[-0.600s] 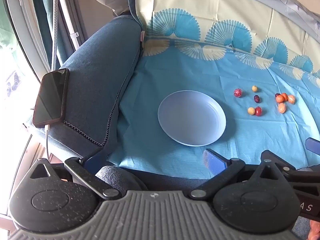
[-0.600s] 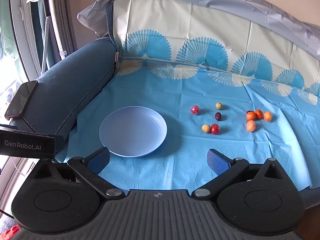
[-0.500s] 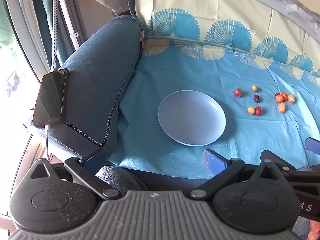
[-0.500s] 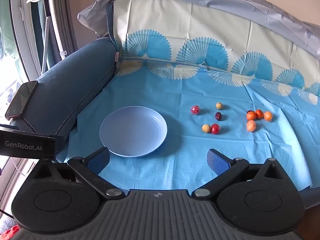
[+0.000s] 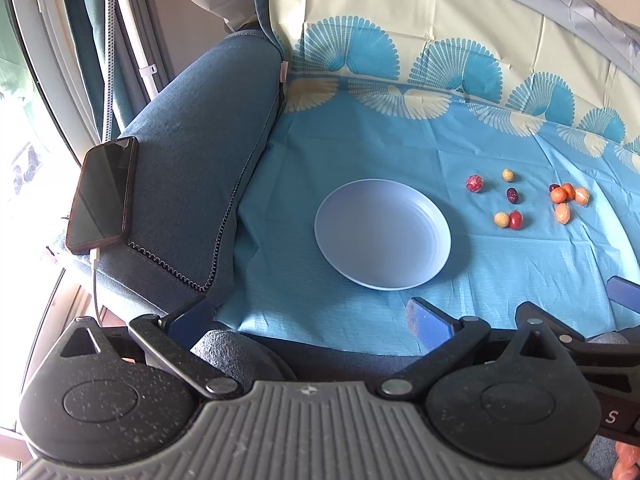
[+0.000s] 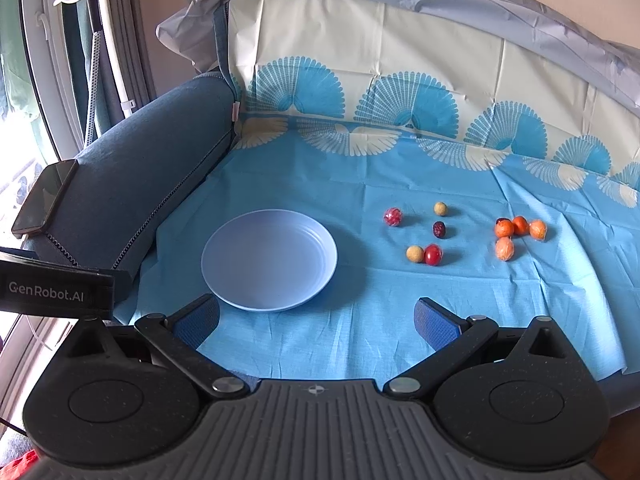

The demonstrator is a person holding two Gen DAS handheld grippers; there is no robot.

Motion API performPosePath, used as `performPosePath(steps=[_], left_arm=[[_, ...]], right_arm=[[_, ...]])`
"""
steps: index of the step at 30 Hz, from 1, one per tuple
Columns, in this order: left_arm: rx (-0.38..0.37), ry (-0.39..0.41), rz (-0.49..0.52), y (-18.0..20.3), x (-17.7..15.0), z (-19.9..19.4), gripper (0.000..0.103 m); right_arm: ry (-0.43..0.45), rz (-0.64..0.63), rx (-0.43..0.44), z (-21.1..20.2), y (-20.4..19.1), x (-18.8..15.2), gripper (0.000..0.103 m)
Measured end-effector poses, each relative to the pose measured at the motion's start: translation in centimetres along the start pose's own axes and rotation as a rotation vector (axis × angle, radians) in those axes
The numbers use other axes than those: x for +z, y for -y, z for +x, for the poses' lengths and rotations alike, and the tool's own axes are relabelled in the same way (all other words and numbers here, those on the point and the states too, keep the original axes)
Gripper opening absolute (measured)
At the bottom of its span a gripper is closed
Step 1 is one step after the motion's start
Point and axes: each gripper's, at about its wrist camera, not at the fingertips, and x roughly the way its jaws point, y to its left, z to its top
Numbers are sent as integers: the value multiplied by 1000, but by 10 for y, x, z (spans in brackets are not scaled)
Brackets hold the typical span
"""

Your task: Organize fruits

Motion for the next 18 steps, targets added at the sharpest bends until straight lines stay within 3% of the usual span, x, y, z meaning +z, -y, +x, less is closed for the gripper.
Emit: performPosePath(steps=[18], left_arm=[[1,-11,13,0,0,3,103]], right_arm=[[-12,-2,-3,4,0,1,102]])
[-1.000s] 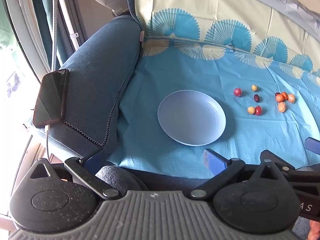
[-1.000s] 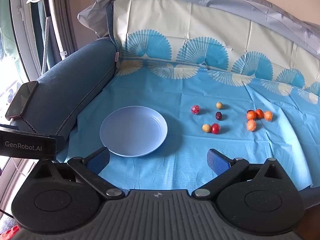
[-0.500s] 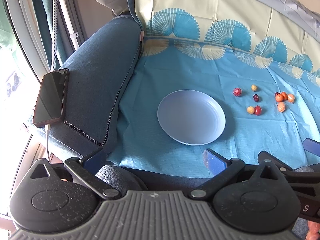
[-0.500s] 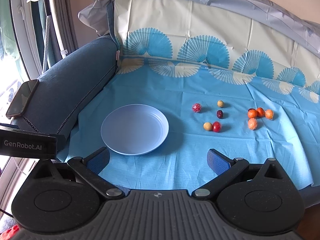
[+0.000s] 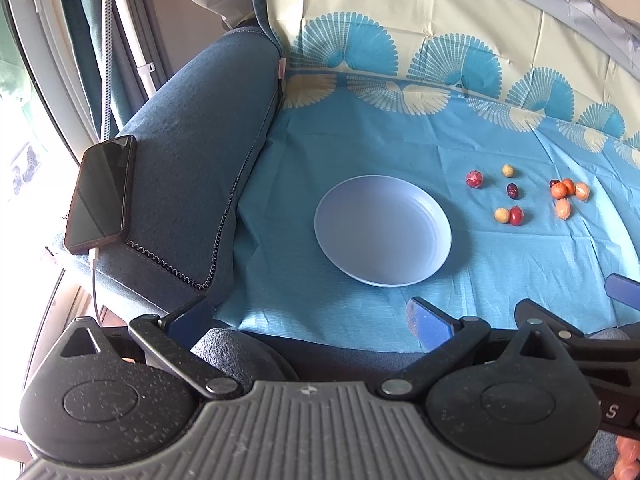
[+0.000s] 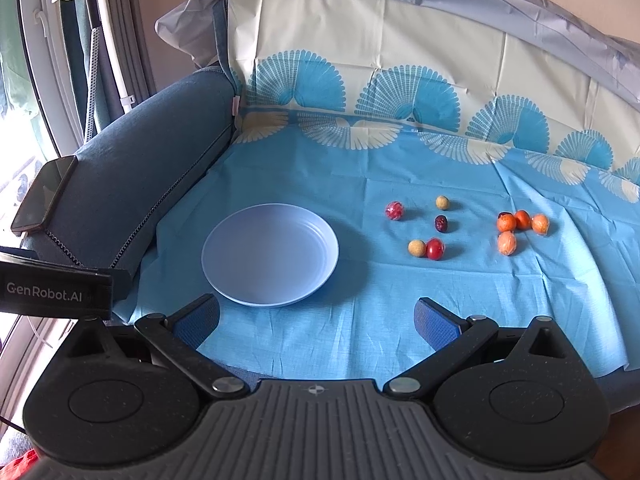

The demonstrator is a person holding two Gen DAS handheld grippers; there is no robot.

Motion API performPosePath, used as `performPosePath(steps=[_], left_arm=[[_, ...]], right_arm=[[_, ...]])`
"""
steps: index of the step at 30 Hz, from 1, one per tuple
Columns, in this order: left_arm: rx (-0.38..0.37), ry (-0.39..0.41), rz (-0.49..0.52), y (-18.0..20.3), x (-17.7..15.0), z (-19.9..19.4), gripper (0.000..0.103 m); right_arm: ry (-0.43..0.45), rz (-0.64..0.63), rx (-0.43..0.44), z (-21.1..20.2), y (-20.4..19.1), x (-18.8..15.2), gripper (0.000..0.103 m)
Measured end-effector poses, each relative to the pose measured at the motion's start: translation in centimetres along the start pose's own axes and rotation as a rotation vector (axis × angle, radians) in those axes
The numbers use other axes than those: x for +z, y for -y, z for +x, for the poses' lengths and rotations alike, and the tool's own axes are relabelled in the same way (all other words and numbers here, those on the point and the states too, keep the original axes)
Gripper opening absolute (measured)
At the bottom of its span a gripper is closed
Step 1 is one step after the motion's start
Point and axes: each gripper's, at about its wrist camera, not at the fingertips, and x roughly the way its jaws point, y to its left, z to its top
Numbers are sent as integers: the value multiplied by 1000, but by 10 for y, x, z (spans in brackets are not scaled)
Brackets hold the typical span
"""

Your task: Organize fruits

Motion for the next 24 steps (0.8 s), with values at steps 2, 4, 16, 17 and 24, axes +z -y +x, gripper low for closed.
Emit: performPosePath(steps=[2,4,16,17,24], left_arm=[[-3,-7,3,-1,0,1,103],[-9,-19,1,-1,1,3,103],[-24,-57,36,22,5,25,103],[-28,-48,52,29,7,27,103],[-90,-36,177,106,36,61,103]], right_arm=[[0,4,3,1,1,2,102],[-7,10,4,3,1,3,102],[-18,130,-42,26,37,-8,102],[-13,156,-60,30,47,-10,102],[43,255,-285,71,138,-20,102]])
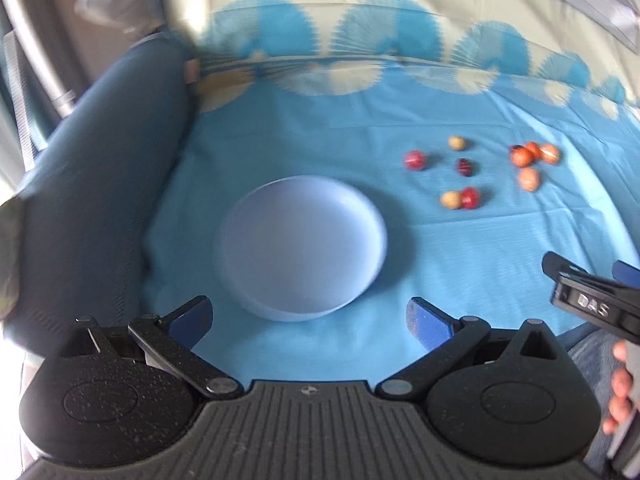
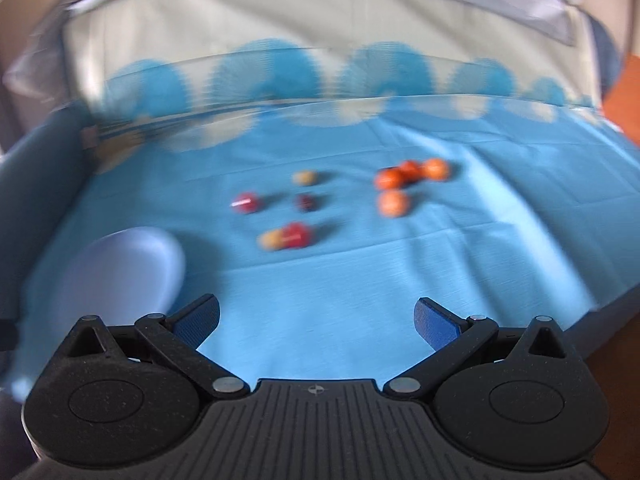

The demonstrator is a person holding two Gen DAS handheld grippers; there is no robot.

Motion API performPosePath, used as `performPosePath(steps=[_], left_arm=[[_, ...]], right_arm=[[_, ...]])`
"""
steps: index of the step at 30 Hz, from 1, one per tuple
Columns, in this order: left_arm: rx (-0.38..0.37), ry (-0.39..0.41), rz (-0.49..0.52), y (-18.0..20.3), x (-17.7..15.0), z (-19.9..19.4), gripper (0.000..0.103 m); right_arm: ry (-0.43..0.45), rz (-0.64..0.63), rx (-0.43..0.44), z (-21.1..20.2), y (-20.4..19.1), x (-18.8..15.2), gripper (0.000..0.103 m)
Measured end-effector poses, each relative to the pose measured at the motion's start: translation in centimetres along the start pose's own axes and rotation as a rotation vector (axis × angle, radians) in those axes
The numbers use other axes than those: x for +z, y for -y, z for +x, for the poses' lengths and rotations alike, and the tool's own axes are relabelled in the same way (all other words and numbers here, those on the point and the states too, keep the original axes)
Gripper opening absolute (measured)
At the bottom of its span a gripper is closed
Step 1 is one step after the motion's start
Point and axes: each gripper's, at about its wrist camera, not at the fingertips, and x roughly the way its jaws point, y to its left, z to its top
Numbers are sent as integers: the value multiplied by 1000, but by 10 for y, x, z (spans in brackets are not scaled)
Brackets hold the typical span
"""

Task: Organize fruits
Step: 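Grasp the tan nut with the left gripper while the right grasps a tangerine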

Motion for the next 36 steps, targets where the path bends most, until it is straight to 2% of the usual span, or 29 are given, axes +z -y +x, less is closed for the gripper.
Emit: performPosePath(steps=[4,7,9,14,18,19,21,22,23,25,26,27,28,29,30,36], left_arm=[[-61,11,109,51,36,44,103],[-157,9,271,90,67,89,103],[-171,-7,354,111,83,123,103],[-186,-78,413,137,101,195,103],[-235,-85,483,145,99,224,102],[-245,-76,498,146,98,228,98],[-254,-81,533,148,96,236,83],[-265,-87,549,149,95,240,61],[-285,-98,552,149,95,242,52],[-307,-71,543,149,93,240,46],[-311,-53,557,150,91,239,37],[-313,-40,577,152,89,237,28],[-307,-31,587,154,87,236,29],[-303,-20,586,154,86,235,29],[-298,-11,582,154,85,233,29],[-280,45,478,137,87,199,29]], right_arm=[[-16,42,-89,52,41,12,102],[-47,61,-106,94,60,18,102],[-60,65,-99,130,63,22,102],[-64,82,-121,203,70,38,102],[-49,75,-134,242,69,46,102],[-42,65,-139,250,69,46,102],[-36,49,-147,262,70,43,102],[-18,59,-136,263,72,40,102],[-1,70,-132,263,73,39,102],[5,51,-137,262,72,41,102],[7,45,-134,263,72,40,102],[12,50,-121,261,73,41,92],[27,50,-101,258,73,42,81],[52,30,-94,254,71,41,45],[62,1,-82,252,68,42,35],[78,36,-124,236,78,41,34]])
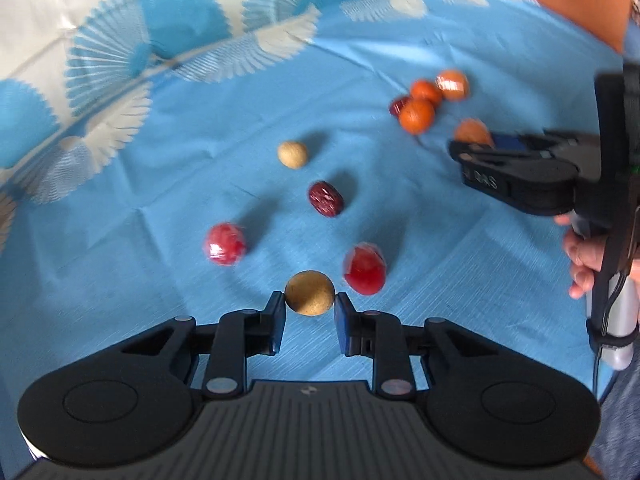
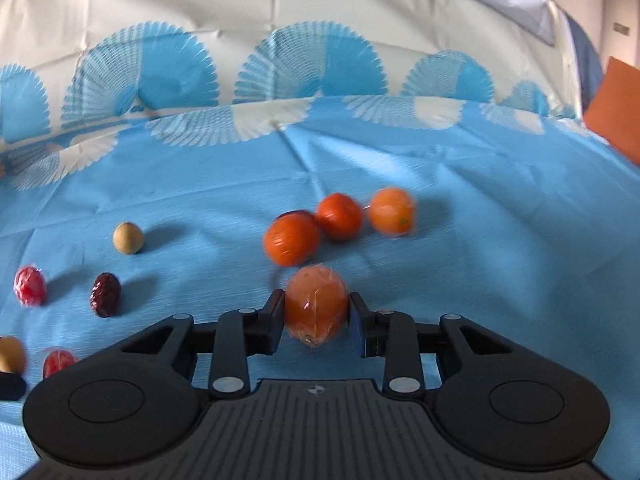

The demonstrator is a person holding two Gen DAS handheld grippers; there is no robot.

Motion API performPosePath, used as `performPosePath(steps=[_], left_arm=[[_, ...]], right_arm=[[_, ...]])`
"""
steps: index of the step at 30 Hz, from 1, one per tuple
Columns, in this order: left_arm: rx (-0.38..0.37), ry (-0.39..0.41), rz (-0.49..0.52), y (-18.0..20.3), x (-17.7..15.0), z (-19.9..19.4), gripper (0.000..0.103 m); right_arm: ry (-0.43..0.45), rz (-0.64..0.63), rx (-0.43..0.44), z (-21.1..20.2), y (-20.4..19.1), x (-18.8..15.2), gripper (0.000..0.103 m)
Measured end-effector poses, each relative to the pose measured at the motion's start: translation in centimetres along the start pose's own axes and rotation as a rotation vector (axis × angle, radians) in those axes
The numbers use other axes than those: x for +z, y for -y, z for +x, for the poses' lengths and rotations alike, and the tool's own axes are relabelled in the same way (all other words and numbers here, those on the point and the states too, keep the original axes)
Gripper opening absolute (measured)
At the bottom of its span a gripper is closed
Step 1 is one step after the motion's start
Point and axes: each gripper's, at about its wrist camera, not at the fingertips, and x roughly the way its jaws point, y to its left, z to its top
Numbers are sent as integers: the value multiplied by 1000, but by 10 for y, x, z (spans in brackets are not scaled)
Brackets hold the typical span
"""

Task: Organize fruits
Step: 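Grasp the tan nut with the left gripper while the right grasps a tangerine, then carry the tan nut and tangerine to the plate with both grippers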

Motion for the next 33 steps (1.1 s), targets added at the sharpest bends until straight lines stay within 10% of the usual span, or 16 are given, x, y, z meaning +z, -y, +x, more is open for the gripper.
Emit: performPosePath(steps=[6,19,33], left_arm=[[51,61,-155,-13,-12,-77,29],[131,214,-339,-19,-111,-270,29],[170,289,-438,-16,-212,-363,29]], right_arm=[[4,3,11,-51,7,4,34],[-79,-142,372,-251,-51,-29,34],[2,-311,572,-383,-115,-51,34]])
